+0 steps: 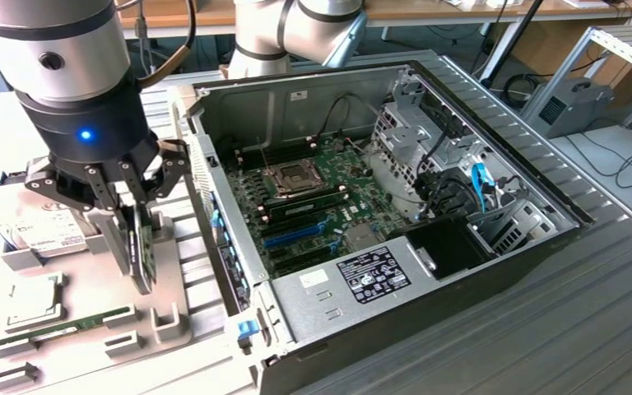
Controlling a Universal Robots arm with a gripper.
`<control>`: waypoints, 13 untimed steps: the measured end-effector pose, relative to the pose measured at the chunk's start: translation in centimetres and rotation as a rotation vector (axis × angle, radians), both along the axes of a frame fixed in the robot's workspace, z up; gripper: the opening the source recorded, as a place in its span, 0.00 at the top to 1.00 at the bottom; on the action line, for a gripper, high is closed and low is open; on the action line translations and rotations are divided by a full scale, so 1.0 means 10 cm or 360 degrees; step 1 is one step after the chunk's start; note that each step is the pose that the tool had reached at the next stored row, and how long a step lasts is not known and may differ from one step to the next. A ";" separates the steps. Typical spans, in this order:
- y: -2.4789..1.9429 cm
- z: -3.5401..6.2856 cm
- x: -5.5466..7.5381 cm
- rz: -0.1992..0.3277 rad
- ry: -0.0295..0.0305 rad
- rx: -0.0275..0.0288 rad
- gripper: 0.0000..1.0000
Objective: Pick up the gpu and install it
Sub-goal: 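Pick up the gpu and move the gpu toward the slot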
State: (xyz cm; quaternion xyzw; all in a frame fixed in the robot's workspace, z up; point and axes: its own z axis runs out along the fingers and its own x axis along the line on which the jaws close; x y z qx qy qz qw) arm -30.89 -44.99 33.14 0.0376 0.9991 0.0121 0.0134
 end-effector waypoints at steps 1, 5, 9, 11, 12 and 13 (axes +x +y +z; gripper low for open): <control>0.000 0.003 0.00 0.0000 0.00000 0.00000 0.74; 0.000 0.019 0.00 0.0000 -0.00001 0.00001 0.74; 0.000 0.031 0.00 0.0000 -0.00001 0.00000 0.74; 0.000 0.036 0.00 0.0000 -0.00001 0.00001 0.74; 0.000 0.039 0.00 0.0000 -0.00001 0.00001 0.74; 0.000 0.041 0.00 0.0000 -0.00001 0.00000 0.74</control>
